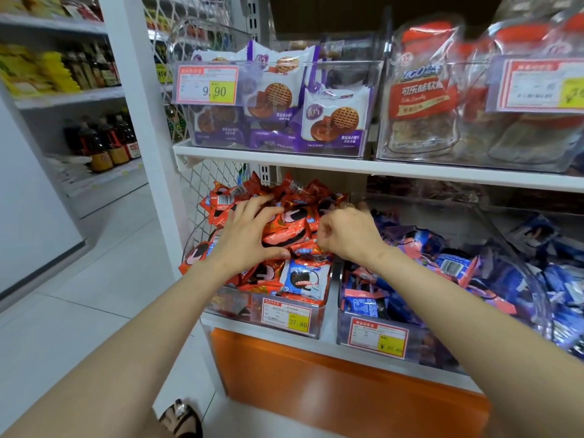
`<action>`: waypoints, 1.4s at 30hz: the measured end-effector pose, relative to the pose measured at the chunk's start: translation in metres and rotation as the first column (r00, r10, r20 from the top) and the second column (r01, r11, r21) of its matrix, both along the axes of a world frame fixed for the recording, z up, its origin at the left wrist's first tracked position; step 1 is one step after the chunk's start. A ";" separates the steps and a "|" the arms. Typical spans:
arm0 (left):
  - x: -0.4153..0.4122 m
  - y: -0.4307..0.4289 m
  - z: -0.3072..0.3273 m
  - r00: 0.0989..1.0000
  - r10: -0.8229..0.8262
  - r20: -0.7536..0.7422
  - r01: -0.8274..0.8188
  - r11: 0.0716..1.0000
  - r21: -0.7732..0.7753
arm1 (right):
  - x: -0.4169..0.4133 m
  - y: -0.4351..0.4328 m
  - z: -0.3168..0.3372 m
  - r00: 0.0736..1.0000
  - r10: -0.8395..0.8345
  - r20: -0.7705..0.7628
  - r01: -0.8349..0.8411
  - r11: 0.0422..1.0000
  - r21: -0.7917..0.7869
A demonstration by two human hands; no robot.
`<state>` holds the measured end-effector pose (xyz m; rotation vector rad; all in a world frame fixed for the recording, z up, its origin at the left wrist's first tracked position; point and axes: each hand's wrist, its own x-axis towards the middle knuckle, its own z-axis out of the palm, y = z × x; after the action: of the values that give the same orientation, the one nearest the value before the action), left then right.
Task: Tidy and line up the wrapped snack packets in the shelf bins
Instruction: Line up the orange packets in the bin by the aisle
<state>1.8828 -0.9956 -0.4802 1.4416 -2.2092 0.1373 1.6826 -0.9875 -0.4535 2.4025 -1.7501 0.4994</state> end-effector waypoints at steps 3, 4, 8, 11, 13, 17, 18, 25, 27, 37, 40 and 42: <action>-0.002 0.002 0.008 1.000 -0.008 -0.030 0.012 0.992 0.126 | -0.004 -0.003 0.005 0.985 0.068 0.160 -0.069 0.998 0.001; -0.002 0.003 0.010 0.998 -0.005 -0.055 0.014 0.988 0.155 | -0.004 -0.004 0.008 0.967 0.108 0.229 -0.113 0.994 0.010; 0.001 0.006 0.012 0.972 0.051 -0.230 -0.020 0.991 0.135 | 0.005 -0.006 0.019 0.902 0.178 0.393 -0.214 0.976 0.049; -0.001 0.008 0.009 0.953 0.093 -0.290 -0.064 0.992 0.105 | 0.014 -0.011 0.013 0.891 0.160 0.425 -0.179 0.984 0.005; -0.006 0.009 0.008 0.950 0.095 -0.297 -0.079 0.995 0.063 | 0.017 -0.016 0.006 0.903 0.148 0.402 -0.160 0.987 -0.003; -0.016 0.006 0.009 0.964 0.137 -0.230 -0.136 0.991 0.020 | 0.009 -0.024 0.006 0.908 0.125 0.400 -0.163 0.985 0.063; -0.016 0.005 0.009 0.961 0.147 -0.235 -0.144 0.989 0.031 | 0.002 -0.026 0.009 0.914 0.102 0.393 -0.142 0.987 0.074; -0.015 0.002 0.014 0.950 0.167 -0.263 -0.153 0.985 0.074 | -0.021 -0.034 0.010 1.000 0.008 -0.005 -0.007 0.993 0.116; -0.016 0.002 0.014 0.949 0.168 -0.268 -0.152 0.985 0.079 | -0.017 -0.038 0.008 0.995 -0.027 -0.094 0.029 0.999 0.020; -0.016 0.001 0.014 0.926 0.205 -0.317 -0.191 0.979 0.074 | -0.014 -0.014 0.011 0.996 0.088 0.036 -0.085 0.994 -0.073; -0.016 0.001 0.014 0.926 0.208 -0.316 -0.194 0.978 0.078 | -0.002 0.009 0.004 0.958 0.229 -0.173 -0.207 0.969 0.136; -0.015 0.001 0.015 0.927 0.208 -0.312 -0.190 0.978 0.086 | 0.005 0.011 -0.004 0.916 0.200 -0.347 -0.139 0.971 0.192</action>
<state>1.8680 -0.9942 -0.4654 1.5917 -1.8168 -0.0858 1.6874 -0.9769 -0.4574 2.5635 -1.4808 -0.0830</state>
